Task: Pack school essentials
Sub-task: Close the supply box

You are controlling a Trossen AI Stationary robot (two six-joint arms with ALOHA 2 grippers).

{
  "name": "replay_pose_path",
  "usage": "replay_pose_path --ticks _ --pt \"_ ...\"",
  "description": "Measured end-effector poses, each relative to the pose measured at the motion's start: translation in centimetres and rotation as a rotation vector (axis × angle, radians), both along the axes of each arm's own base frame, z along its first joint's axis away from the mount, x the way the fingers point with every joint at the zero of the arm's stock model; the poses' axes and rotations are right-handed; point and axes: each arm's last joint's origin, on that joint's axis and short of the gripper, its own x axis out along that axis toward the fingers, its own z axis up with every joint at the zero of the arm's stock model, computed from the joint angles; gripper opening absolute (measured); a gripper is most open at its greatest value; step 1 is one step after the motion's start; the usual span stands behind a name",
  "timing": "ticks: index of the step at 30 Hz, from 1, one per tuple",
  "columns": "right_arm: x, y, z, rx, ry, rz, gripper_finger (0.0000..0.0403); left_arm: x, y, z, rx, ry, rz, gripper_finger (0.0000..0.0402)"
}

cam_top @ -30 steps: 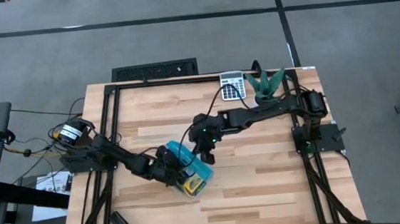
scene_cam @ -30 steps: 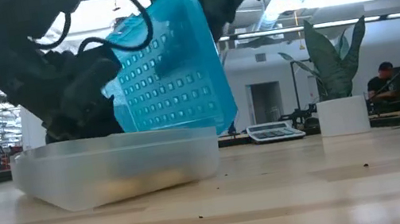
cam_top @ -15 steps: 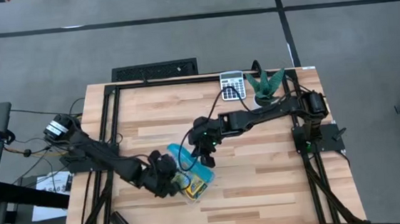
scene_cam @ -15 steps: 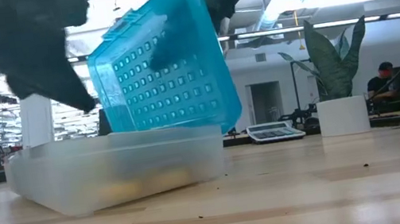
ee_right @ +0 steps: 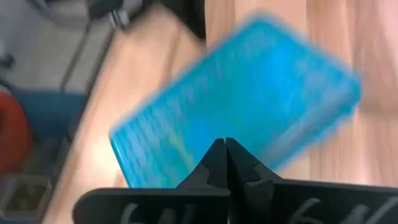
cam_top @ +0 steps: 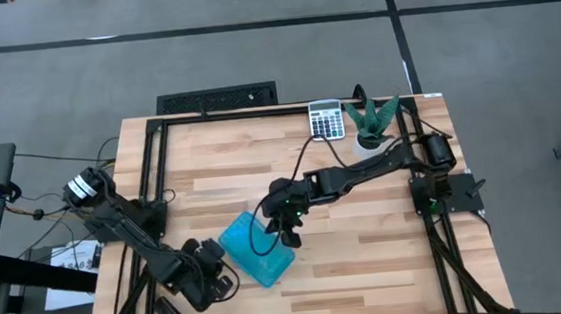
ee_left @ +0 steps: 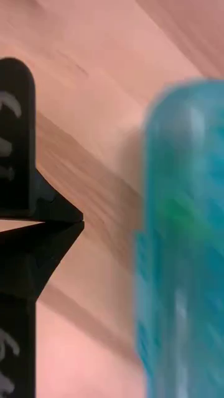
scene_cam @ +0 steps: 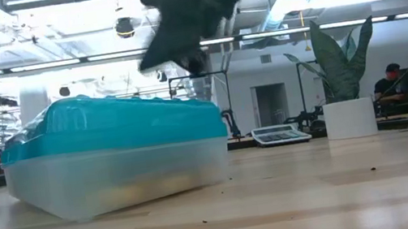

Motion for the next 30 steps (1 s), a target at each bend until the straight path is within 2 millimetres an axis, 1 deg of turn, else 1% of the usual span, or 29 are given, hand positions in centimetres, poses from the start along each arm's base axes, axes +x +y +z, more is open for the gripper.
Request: replay_pose_path --ticks 2,3,5,8,9,11,13,14,15,17,19,20,22,26,30 --pt "-0.1 0.3 -0.8 -0.003 0.036 0.007 0.0 -0.4 -0.1 -0.3 -0.002 0.03 0.013 0.0" --pt "0.3 0.6 -1.1 -0.001 0.016 0.012 0.0 -0.5 -0.3 -0.3 -0.006 0.028 0.015 0.0" --pt "0.6 0.7 -2.1 -0.001 0.038 0.014 0.0 -0.6 -0.5 0.2 0.002 0.012 0.012 0.0" --pt "1.1 1.2 -3.8 0.007 0.067 0.017 0.0 -0.7 -1.1 2.3 0.031 -0.071 0.004 0.0" --pt "1.2 1.4 -3.9 0.006 0.069 0.021 0.0 -0.8 -1.2 3.1 0.049 -0.104 0.001 0.0" --pt "1.6 1.8 -3.5 0.004 0.049 0.032 0.0 -0.7 -1.4 4.7 0.101 -0.186 -0.007 0.0" --pt "1.6 2.2 -3.2 -0.001 0.039 0.045 0.0 -1.0 -1.3 5.8 0.193 -0.272 -0.006 0.0" --pt "1.7 2.4 -3.1 -0.003 0.034 0.049 0.0 -0.9 -1.3 6.0 0.221 -0.309 -0.003 0.0" --pt "1.7 2.6 -2.9 -0.004 0.031 0.051 0.0 -0.8 -1.3 6.0 0.23 -0.315 -0.005 0.0" --pt "1.6 2.8 -2.0 -0.003 0.008 0.057 0.0 -0.8 -0.8 5.3 0.243 -0.256 -0.012 0.0" --pt "1.9 3.3 -0.9 -0.005 -0.057 0.075 0.0 -0.7 -0.5 4.7 0.251 -0.237 0.008 0.0" --pt "1.9 3.6 -0.8 -0.01 -0.07 0.085 0.0 -0.8 -0.3 4.5 0.264 -0.239 0.022 0.0" --pt "2.1 4.3 -1.5 -0.01 -0.071 0.101 0.0 -1.1 0.2 4.1 0.301 -0.244 0.048 0.0" --pt "2.5 4.9 -5.1 -0.006 0.022 0.113 0.0 -1.8 1.4 3.5 0.373 -0.188 0.092 0.0" --pt "2.8 4.5 -6.5 0.065 0.083 0.111 0.0 -2.2 2.7 2.8 0.431 -0.144 0.134 0.0"
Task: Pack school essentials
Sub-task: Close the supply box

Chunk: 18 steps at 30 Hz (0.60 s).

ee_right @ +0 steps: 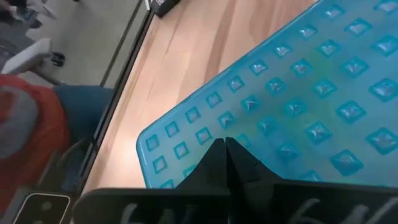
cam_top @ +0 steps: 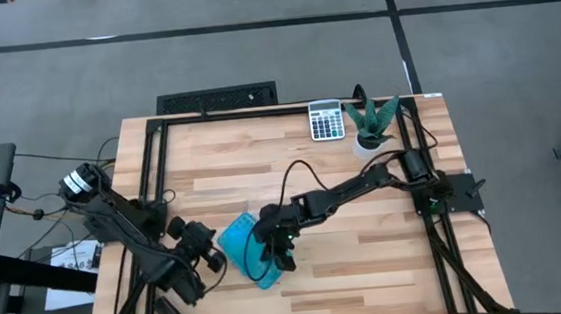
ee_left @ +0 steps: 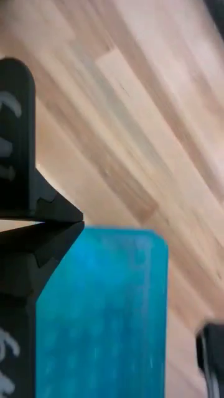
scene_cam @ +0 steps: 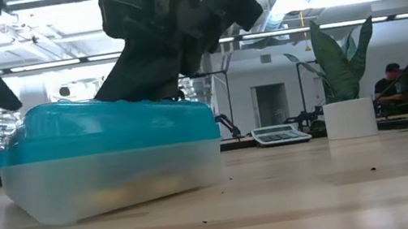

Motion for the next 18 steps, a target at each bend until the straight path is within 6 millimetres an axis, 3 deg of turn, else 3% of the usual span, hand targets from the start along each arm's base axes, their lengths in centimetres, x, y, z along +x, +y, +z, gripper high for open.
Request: replay_pose_path --ticks 10,18 --pt "-1.5 -0.5 1.7 -0.056 0.075 0.022 0.0 -0.3 2.5 -4.6 -0.055 0.063 0.031 0.0" --pt "-3.0 -2.5 4.4 -0.222 0.106 -0.091 0.0 2.5 2.0 -5.8 -0.163 -0.094 -0.143 0.0"
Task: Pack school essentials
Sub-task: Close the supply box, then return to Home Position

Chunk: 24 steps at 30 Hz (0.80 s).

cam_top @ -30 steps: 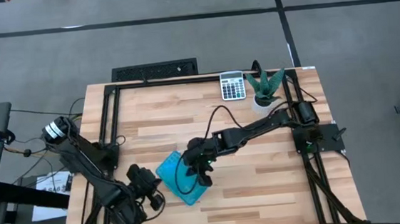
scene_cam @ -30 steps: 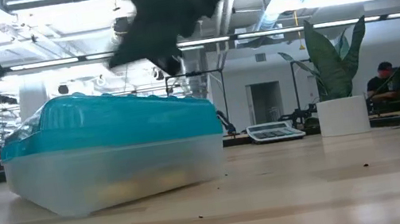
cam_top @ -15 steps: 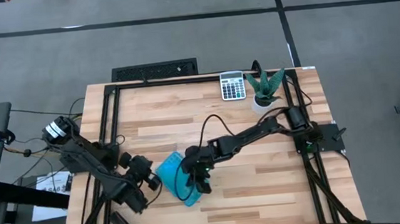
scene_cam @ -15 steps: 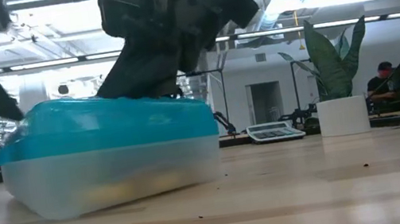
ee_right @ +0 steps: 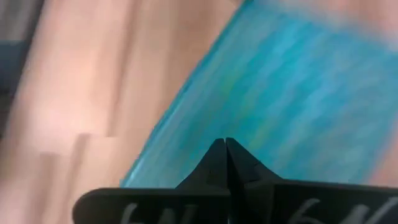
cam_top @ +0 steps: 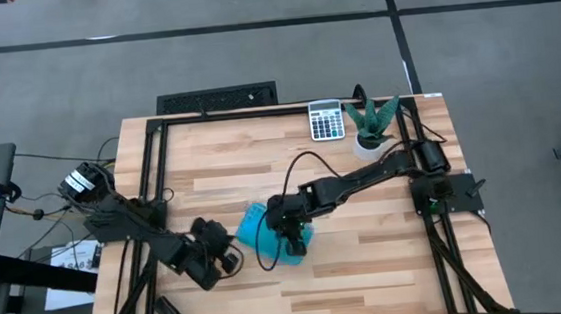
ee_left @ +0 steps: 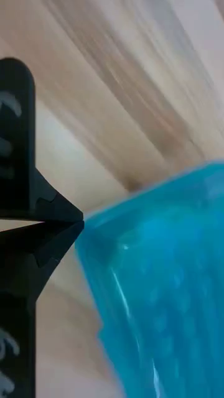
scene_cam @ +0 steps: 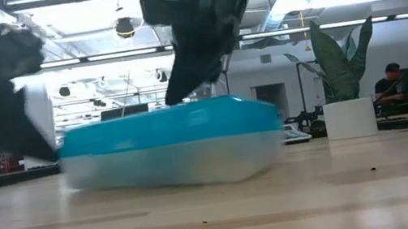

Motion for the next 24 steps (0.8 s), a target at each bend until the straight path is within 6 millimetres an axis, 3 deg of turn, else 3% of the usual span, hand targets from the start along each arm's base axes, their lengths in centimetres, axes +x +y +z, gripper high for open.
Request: replay_pose_path --ticks 4,7,15,24 --pt "-0.9 -0.4 2.7 -0.088 -0.054 -0.081 0.0 1.5 0.2 0.6 0.015 -0.062 -0.047 0.0" --pt "-1.5 1.1 3.9 -0.071 -0.082 -0.079 0.0 2.5 0.4 0.9 0.01 -0.098 -0.075 0.0" --pt "-3.3 7.1 3.4 -0.166 -0.088 -0.085 0.0 3.8 -0.2 1.8 -0.047 -0.199 -0.163 0.0" --pt "-6.1 10.0 3.5 -0.234 -0.063 -0.123 0.0 5.0 -0.6 1.1 -0.085 -0.238 -0.199 0.0"
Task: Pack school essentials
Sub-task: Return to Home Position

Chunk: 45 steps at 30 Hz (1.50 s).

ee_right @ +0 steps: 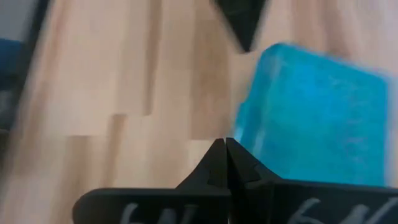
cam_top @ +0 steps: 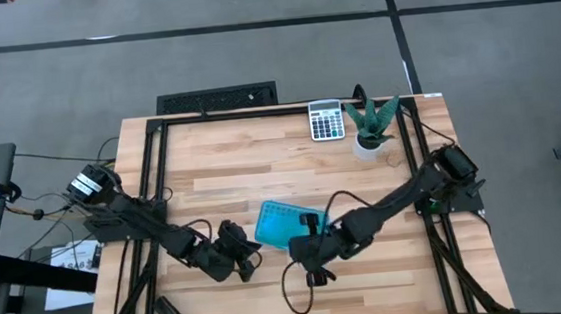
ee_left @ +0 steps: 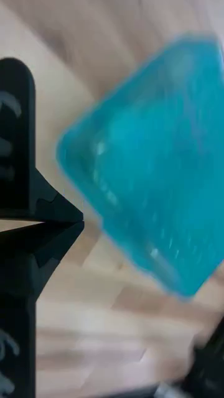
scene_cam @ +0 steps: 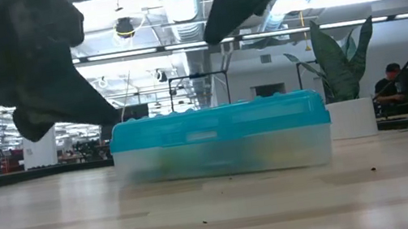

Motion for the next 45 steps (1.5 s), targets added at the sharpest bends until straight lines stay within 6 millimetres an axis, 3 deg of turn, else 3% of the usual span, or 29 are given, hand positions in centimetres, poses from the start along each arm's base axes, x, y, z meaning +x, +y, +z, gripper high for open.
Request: replay_pose_path --ticks 2,4,7,12,14,16,19,24,31,35,42,45 --pt "-0.6 0.9 0.3 -0.069 -0.026 0.022 0.0 0.4 -0.5 0.5 -0.013 -0.037 -0.083 0.0" --pt "-1.6 1.5 1.7 -0.107 -0.065 0.068 0.0 0.6 -1.0 2.2 0.007 -0.088 -0.195 0.0" --pt "-4.0 0.8 5.3 -0.123 -0.096 0.105 0.0 0.4 -1.2 7.6 0.066 -0.232 -0.346 0.0" --pt "-9.6 -2.6 9.8 -0.194 -0.213 0.065 0.0 -3.4 1.2 15.9 0.33 -0.41 -0.486 0.0" --pt "-12.5 -4.3 10.3 -0.188 -0.299 0.026 0.0 -5.6 2.6 17.9 0.421 -0.489 -0.51 0.0" --pt "-15.7 -6.4 9.6 -0.152 -0.371 0.0 0.0 -7.6 4.3 18.4 0.471 -0.529 -0.508 0.0" --pt "-19.4 -9.4 7.4 -0.072 -0.559 -0.055 0.0 -10.0 6.6 17.1 0.46 -0.561 -0.474 0.0" --pt "-23.0 -12.9 2.7 0.008 -0.866 -0.07 0.0 -12.1 9.0 12.2 0.359 -0.581 -0.395 0.0" --pt "-25.3 -15.4 -3.7 0.054 -0.931 -0.179 0.0 -13.7 10.5 7.2 0.304 -0.662 -0.35 0.0" --pt "-26.0 -15.9 -5.8 0.081 -0.95 -0.218 0.0 -14.3 10.9 5.4 0.286 -0.676 -0.347 0.0" --pt "-26.6 -16.6 -6.0 0.045 -0.943 -0.269 0.0 -14.9 11.7 2.6 0.315 -0.569 -0.323 0.0" --pt "-26.6 -16.9 -6.1 0.001 -0.934 -0.287 0.0003 -14.9 12.0 2.9 0.326 -0.594 -0.3 0.0"
